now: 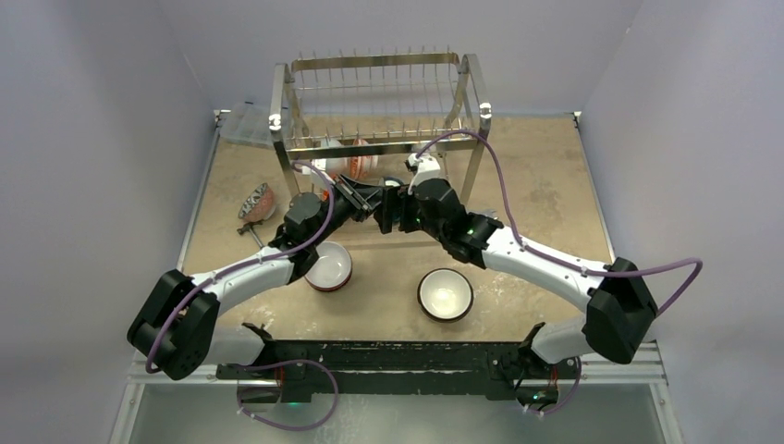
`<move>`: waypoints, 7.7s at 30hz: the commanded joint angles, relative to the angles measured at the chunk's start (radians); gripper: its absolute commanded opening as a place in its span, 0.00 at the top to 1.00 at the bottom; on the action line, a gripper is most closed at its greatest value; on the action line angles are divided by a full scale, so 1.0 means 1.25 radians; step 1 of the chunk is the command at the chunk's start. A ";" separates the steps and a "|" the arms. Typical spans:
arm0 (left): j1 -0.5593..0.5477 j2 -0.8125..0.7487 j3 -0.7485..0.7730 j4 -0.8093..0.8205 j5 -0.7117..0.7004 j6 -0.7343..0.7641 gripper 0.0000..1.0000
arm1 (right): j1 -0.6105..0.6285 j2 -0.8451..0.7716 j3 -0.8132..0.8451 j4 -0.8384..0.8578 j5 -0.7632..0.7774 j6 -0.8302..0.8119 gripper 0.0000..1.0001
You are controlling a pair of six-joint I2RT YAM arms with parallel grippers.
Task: Load the bowls into the dish rack
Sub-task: Place the bowl in the dish rack, then pick up the bowl from the center of the board.
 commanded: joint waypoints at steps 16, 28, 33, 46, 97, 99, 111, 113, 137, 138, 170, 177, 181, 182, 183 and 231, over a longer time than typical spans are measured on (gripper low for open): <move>0.008 -0.023 -0.001 0.074 0.032 -0.016 0.61 | 0.001 -0.054 -0.075 0.163 0.056 0.022 1.00; 0.082 -0.143 -0.004 -0.190 0.014 0.190 0.23 | -0.004 -0.011 -0.120 0.206 0.141 0.090 1.00; 0.088 -0.220 0.012 -0.284 0.008 0.316 0.22 | -0.006 0.042 -0.126 0.309 0.154 0.095 1.00; 0.088 -0.359 0.161 -0.732 -0.096 0.643 0.21 | -0.006 0.150 -0.089 0.508 0.237 0.029 1.00; 0.090 -0.617 -0.047 -0.894 -0.179 0.523 0.22 | -0.113 0.481 0.232 0.511 0.226 -0.356 1.00; 0.089 -0.617 -0.049 -0.893 -0.179 0.524 0.22 | -0.113 0.496 0.247 0.514 0.224 -0.371 1.00; 0.090 -0.620 -0.062 -0.886 -0.173 0.520 0.22 | -0.119 0.571 0.331 0.516 0.208 -0.428 1.00; 0.090 -0.619 -0.064 -0.886 -0.171 0.520 0.22 | -0.123 0.584 0.352 0.503 0.206 -0.438 1.00; 0.089 -0.635 -0.079 -0.878 -0.161 0.505 0.23 | -0.151 0.619 0.360 0.507 0.147 -0.472 1.00; 0.089 -0.635 -0.081 -0.878 -0.162 0.505 0.24 | -0.152 0.614 0.350 0.518 0.136 -0.469 1.00; 0.090 -0.646 -0.066 -0.908 -0.187 0.501 0.22 | -0.156 0.495 0.264 0.433 0.200 -0.351 0.01; 0.090 -0.649 -0.031 -0.942 -0.219 0.518 0.20 | -0.155 0.419 0.176 0.425 0.063 -0.203 0.01; 0.090 -0.643 -0.015 -0.954 -0.221 0.526 0.20 | -0.154 0.375 0.121 0.454 -0.031 -0.140 0.01; 0.090 -0.643 -0.015 -0.956 -0.220 0.528 0.20 | -0.154 0.368 0.111 0.457 -0.061 -0.124 0.01; 0.090 -0.643 -0.013 -0.960 -0.220 0.529 0.20 | -0.154 0.363 0.104 0.460 -0.085 -0.108 0.01; 0.539 -0.196 0.147 -0.902 -0.236 0.419 0.04 | -0.149 0.019 -0.229 0.467 -0.475 0.061 0.01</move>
